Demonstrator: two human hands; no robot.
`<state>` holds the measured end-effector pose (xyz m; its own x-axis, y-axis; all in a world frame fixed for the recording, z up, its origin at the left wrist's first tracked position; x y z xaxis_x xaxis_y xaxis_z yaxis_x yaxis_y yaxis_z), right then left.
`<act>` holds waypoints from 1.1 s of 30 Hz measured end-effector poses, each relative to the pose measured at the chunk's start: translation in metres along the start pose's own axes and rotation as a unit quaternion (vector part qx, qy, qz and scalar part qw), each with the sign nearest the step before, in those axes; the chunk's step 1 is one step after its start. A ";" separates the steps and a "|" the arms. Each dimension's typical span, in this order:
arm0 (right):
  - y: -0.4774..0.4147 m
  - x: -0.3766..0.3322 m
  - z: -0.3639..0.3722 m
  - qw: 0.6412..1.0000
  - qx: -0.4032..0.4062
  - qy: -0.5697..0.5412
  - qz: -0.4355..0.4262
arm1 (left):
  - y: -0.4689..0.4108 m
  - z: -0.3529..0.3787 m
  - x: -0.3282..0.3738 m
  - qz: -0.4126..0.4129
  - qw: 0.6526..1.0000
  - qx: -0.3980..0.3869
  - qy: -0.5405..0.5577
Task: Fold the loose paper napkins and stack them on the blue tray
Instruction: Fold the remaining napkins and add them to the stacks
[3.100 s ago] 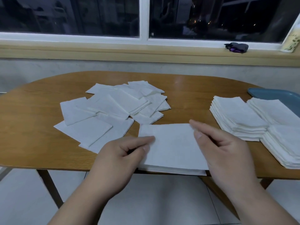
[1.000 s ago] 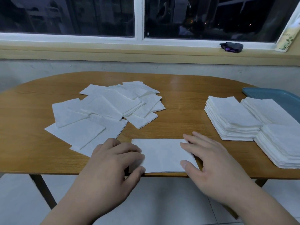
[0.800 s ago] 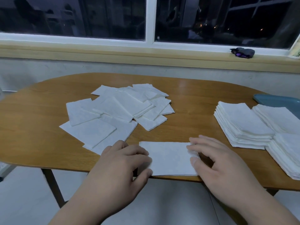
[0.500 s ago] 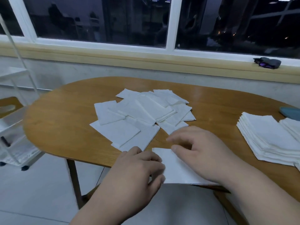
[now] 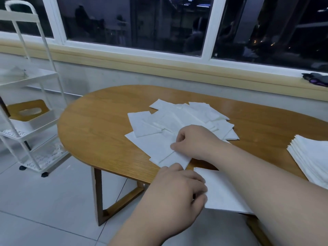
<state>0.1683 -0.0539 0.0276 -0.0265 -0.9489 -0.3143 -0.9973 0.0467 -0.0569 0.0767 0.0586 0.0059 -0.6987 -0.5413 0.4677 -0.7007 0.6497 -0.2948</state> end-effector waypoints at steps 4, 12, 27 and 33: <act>-0.010 0.000 0.009 0.999 0.017 -0.038 0.014 | 0.000 0.000 0.000 0.005 1.000 0.001 0.001; -0.015 0.002 0.014 0.998 -0.004 -0.057 0.036 | 0.000 -0.001 0.001 -0.004 1.000 -0.015 -0.002; 0.010 0.007 -0.027 0.979 0.095 -0.167 0.061 | 0.000 -0.003 0.001 -0.015 1.000 -0.027 0.005; 0.024 0.040 -0.032 0.931 0.155 -0.302 0.132 | 0.000 -0.001 0.000 -0.025 0.999 -0.033 0.010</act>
<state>0.1411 -0.1004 0.0442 -0.1307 -0.5479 -0.8263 -0.8914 0.4298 -0.1440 0.0771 0.0589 0.0071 -0.6591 -0.5637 0.4978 -0.7236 0.6557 -0.2156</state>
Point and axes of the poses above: each hand's wrist, its own y-axis away from the middle knuckle, its own z-axis out of the palm, x = y × z, the point moved 8 cm from there along -y, towards the middle knuckle, and after that the axes turned 12 degrees about -z, right-handed, at the moved point
